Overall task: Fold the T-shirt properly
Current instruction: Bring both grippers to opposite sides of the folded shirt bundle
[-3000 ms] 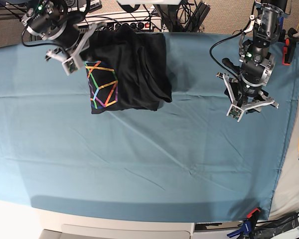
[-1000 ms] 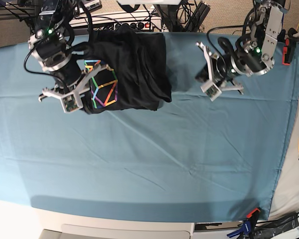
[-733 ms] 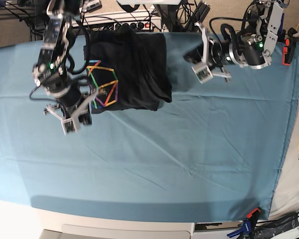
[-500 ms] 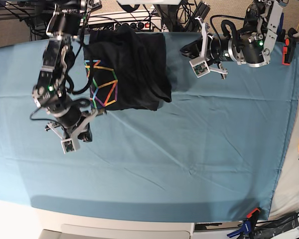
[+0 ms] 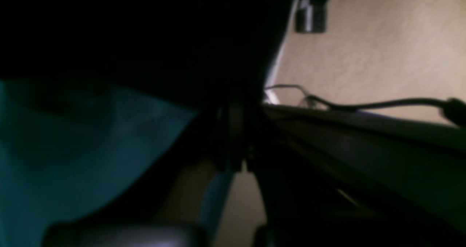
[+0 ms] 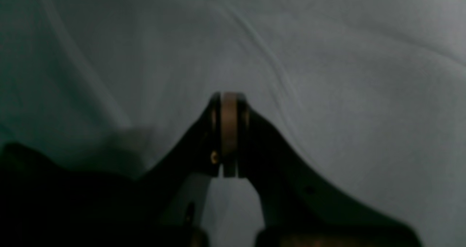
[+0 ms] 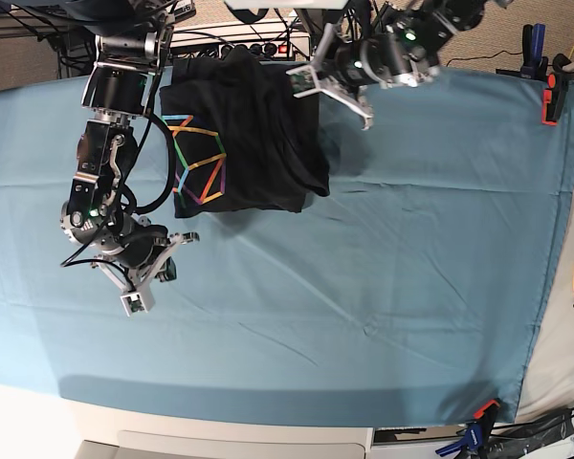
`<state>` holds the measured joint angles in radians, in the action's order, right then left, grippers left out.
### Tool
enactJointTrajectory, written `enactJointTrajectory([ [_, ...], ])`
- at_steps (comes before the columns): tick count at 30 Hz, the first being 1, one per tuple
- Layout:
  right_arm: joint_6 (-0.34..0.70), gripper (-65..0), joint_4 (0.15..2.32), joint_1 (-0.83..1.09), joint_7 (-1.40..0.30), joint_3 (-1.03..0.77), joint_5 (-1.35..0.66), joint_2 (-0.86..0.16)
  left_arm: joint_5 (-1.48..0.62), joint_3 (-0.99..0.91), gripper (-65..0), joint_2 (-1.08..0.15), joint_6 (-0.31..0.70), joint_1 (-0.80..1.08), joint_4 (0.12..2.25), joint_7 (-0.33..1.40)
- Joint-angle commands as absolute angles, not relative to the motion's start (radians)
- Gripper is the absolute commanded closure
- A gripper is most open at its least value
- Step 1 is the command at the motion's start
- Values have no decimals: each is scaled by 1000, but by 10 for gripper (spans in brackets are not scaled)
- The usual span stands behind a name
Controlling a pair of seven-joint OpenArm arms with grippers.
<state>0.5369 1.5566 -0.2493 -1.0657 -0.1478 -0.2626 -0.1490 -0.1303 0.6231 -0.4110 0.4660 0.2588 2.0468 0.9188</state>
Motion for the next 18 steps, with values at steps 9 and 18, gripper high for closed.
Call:
enactJointTrajectory([
  [9, 557, 0, 1464, -274, -1066, -149, -280, -196, -218, 710, 0, -372, 500, 227, 2064, 908],
  [18, 591, 0, 1464, -268, -1129, -57, -323, -194, -285, 710, 0, -359, 551, 177, 2061, 908],
])
